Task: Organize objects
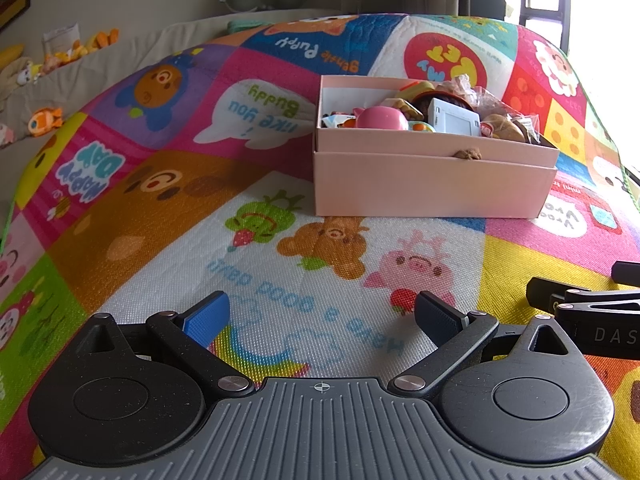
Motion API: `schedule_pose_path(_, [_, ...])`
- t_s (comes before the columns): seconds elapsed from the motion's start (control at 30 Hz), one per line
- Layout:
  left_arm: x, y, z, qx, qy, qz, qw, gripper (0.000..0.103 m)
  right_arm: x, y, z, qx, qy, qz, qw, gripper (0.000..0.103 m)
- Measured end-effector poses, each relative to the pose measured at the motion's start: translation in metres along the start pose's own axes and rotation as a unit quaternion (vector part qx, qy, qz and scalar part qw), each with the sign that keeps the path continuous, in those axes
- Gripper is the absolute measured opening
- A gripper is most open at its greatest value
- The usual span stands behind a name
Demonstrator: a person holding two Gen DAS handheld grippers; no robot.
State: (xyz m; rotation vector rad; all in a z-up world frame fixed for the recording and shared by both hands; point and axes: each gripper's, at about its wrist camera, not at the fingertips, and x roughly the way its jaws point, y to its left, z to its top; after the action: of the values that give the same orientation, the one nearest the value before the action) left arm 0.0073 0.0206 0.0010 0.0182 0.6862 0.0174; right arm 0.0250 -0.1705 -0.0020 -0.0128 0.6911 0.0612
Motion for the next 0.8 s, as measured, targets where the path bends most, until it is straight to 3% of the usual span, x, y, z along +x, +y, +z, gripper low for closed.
schedule_pose_path(0.8, [0.0007, -0.0015, 0.0001, -0.001, 0.000, 0.001, 1.0000, 0.101, 0.0001, -0.0001, -0.0001, 0.000, 0.000, 0.000, 1.000, 0.103])
